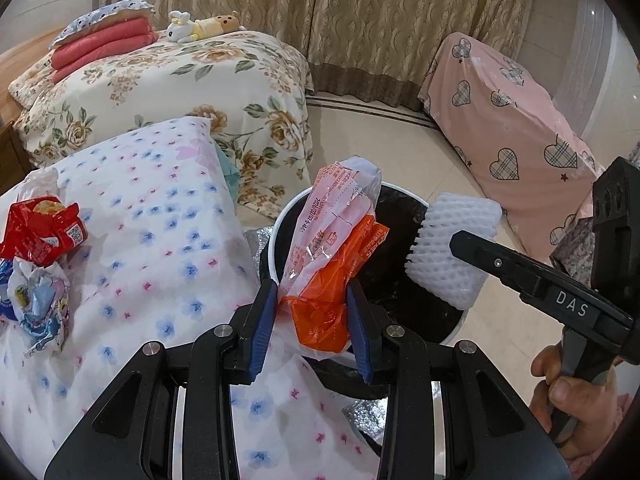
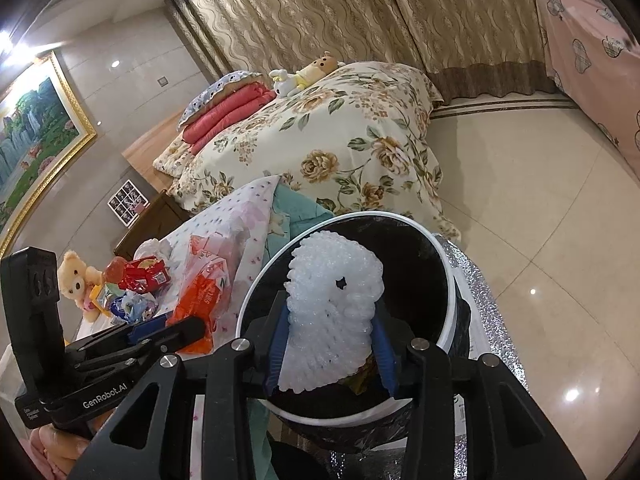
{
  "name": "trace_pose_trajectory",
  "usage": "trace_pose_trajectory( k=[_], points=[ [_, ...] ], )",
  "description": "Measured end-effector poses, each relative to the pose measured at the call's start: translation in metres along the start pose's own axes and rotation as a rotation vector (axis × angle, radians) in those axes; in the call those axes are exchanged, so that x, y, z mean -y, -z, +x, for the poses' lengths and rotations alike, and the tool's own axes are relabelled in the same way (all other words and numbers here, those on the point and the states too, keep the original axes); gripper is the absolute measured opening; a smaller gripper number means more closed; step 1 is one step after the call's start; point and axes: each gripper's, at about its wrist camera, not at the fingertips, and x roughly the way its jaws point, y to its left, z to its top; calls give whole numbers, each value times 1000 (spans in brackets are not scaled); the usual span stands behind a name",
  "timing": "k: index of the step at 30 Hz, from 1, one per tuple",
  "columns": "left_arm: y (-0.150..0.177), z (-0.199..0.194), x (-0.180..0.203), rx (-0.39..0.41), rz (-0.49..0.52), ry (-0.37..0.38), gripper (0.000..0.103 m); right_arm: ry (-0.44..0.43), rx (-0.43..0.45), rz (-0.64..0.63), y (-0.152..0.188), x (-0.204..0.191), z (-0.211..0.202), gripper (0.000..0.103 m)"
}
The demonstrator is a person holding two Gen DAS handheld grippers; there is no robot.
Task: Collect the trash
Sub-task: 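Open both tools to drop the bag and pad into the bin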
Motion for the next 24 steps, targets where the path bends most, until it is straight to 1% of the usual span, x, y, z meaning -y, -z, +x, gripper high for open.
trace_pose_trajectory(
  k=[5, 7, 8, 9, 10, 11, 12, 13, 16, 17, 22, 24],
  points=[
    [0, 6, 2, -13, -3, 0, 35, 5, -12, 12, -3, 6, 6, 42],
    [0, 8, 3, -15, -2, 3, 37, 7, -21, 15, -4, 7, 9, 44],
    [0, 8, 3, -13, -3, 2, 41, 9, -23, 14, -3, 8, 10, 48],
    [0, 8, 3, -16, -6, 2, 44, 14, -26, 19, -4, 9, 11, 56],
    [0, 8, 2, -15, -14, 6, 50, 14, -23, 30, -3, 11, 11, 60],
    [0, 7, 1, -13, -23, 12, 59, 13, -20, 44, -4, 13, 10, 68],
    [1, 5, 0, -9, -30, 12, 63, 12, -19, 52, -5, 15, 10, 73],
    [3, 3, -2, -5, -35, 10, 66, 11, -17, 67, -5, 17, 10, 75],
    [10, -3, -9, 6, -52, 10, 66, 4, -17, 73, -4, 17, 9, 77],
    [14, -6, -13, 10, -66, 11, 66, 6, -16, 71, -4, 16, 8, 79],
    [33, -23, -36, 31, -141, -1, 66, -6, -17, 74, 1, 9, 7, 82],
    [43, -32, -46, 41, -161, -12, 66, -14, -18, 67, 4, 0, 6, 88]
  ],
)
